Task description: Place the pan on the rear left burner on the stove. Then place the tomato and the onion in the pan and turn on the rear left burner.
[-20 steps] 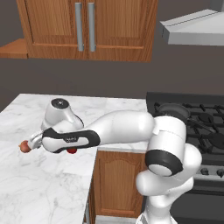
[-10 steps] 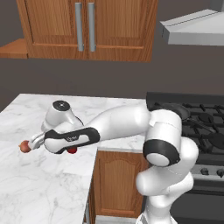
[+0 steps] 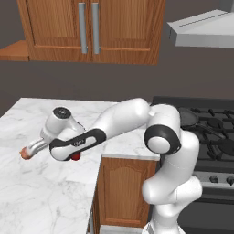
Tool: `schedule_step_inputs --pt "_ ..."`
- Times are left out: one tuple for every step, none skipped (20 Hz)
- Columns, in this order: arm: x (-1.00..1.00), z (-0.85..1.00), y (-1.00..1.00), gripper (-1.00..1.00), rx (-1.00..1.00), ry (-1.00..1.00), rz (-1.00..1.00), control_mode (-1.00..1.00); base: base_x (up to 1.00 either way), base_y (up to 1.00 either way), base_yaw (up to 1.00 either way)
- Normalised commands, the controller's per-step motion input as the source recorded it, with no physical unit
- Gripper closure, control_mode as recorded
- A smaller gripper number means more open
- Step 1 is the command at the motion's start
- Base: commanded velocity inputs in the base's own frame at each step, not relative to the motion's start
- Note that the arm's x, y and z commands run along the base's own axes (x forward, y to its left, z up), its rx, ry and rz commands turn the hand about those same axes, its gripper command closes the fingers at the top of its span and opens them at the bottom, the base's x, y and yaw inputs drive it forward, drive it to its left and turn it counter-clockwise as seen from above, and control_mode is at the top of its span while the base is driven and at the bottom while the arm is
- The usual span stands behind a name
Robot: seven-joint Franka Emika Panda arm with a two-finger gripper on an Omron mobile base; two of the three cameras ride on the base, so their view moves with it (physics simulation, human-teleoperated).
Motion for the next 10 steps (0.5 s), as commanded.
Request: schedule_step_inputs --pt "0.04 -0.01 0.40 -1.00 0.00 0.04 -0.06 -1.00 0.00 0.00 0.00" --pt "0.04 -0.01 0.41 -1.00 0.00 0.03 -0.06 -1.00 0.00 0.00 0.00" --pt "0.02 -0.01 0.34 -1.00 0.00 0.03 -0.07 -1.00 0.00 0.00 0.00" --pt "0.00 -0.01 0.28 -1.00 0.00 0.02 -0.08 -1.00 0.00 0.00 0.00" --pt "0.00 -0.04 0.21 -1.00 0.00 0.02 -0.09 -1.00 0.00 0.00 0.00" --pt "0.02 -0.06 0.21 -1.00 0.00 0.01 -0.10 -1.00 0.00 0.00 0.00" --pt "0.00 -0.09 0.04 -1.00 0.00 0.03 -0.15 -1.00 0.00 0.00 0.00" --pt "0.00 -0.09 0.08 -1.00 -0.02 0.04 -0.15 -1.00 0.00 0.00 0.00" --pt "0.00 -0.04 0.04 -1.00 -0.01 0.03 -0.16 -1.00 0.00 0.00 0.00" --pt "0.00 -0.01 0.02 -1.00 -0.04 0.00 -0.16 -1.00 0.00 0.00 0.00"
